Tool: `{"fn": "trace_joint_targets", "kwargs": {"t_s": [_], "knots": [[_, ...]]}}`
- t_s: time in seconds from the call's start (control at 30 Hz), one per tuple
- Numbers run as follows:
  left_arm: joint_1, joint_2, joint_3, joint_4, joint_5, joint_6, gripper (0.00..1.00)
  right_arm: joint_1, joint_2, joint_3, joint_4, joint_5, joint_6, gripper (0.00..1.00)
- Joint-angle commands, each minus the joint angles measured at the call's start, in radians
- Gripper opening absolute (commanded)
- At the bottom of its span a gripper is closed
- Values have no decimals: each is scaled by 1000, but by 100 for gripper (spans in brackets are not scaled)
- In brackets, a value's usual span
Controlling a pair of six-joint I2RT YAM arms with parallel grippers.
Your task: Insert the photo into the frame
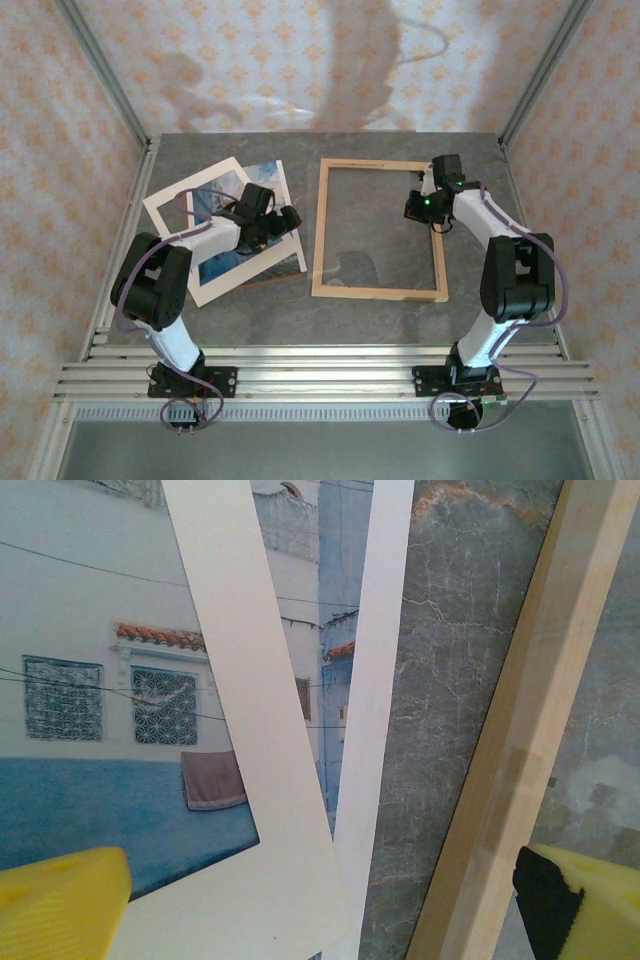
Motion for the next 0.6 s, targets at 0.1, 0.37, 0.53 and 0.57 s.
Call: {"fn": "trace_joint_targets", "kwargs": {"t_s": [0.1,0.37,0.53,0.57], "knots": [[-6,12,27,-23,-21,9,99,-7,-61,12,-44,67,-12,0],[-8,11,24,-23,-20,10,99,-7,-77,14,-67,112,-20,0],[-7,10,24,-23,-20,10,99,-7,-76,18,-74,123,-25,0],[-7,8,24,-22,-20,10,99,-7,-76,18,-77,123,-25,0]]}}
